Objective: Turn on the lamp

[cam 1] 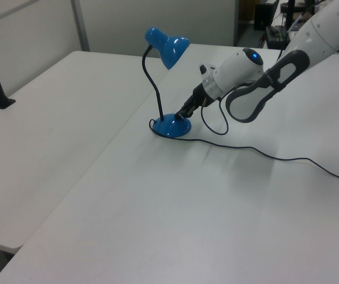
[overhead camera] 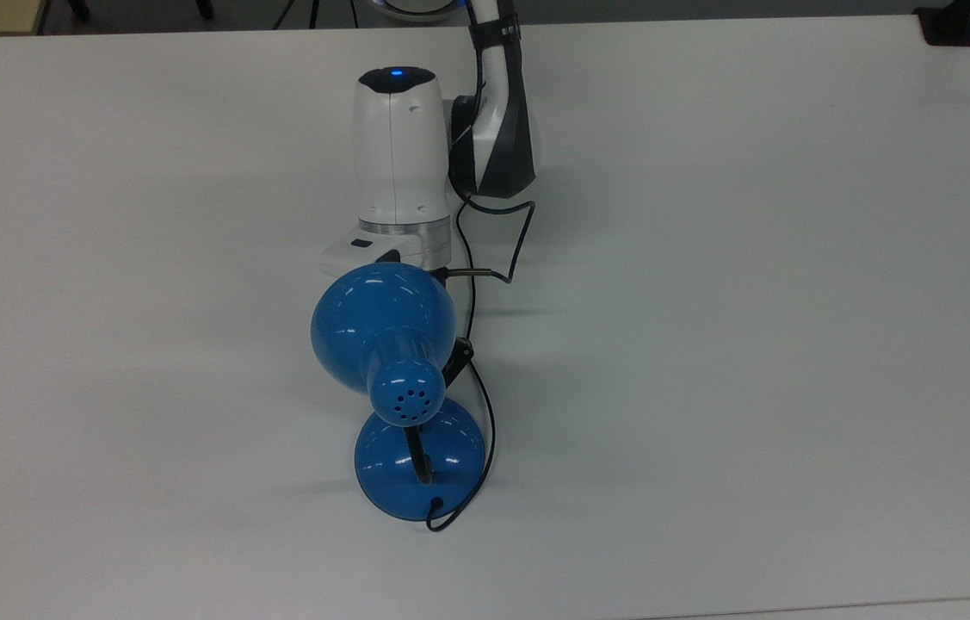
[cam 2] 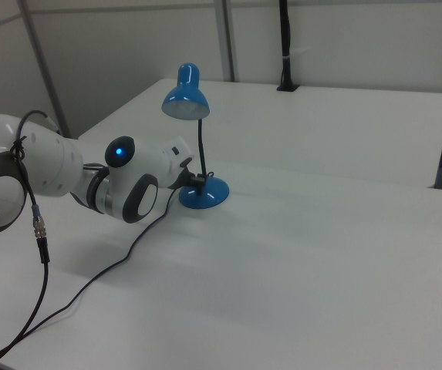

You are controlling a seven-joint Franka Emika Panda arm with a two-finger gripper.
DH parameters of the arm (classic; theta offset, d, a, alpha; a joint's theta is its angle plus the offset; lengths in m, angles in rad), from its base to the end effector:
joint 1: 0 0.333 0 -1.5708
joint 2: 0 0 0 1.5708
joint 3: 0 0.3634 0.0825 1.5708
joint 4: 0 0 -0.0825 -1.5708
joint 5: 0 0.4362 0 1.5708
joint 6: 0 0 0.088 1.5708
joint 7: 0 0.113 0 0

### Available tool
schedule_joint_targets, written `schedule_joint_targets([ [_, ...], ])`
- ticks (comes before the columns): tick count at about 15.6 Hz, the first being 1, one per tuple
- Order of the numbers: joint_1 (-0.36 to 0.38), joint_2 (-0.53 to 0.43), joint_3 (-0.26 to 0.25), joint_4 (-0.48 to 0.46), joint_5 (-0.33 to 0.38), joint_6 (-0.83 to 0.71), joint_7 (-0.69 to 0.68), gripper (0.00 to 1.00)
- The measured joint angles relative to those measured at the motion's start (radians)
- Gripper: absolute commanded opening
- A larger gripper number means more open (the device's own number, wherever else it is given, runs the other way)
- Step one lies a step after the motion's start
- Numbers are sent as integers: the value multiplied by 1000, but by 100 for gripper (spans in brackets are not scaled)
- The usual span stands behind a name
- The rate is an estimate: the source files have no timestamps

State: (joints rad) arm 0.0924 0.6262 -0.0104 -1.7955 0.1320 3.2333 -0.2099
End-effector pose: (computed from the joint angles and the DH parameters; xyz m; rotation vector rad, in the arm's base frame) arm 0.7697 0.0516 0.2911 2.8644 0.2294 1.2334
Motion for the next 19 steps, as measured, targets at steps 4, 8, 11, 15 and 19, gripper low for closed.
schedule_joint_targets([
  [4, 0, 1, 0, -1, 0, 3, -5, 0],
  [8, 0, 1, 0, -2, 0, 7, -13, 0],
  [11, 0, 1, 0, -3, 0, 10, -16, 0],
  [15, 0, 0, 0, -4, 0, 10, -16, 0],
  [19, 0, -1, 0, -6, 0, 10, -16, 0],
])
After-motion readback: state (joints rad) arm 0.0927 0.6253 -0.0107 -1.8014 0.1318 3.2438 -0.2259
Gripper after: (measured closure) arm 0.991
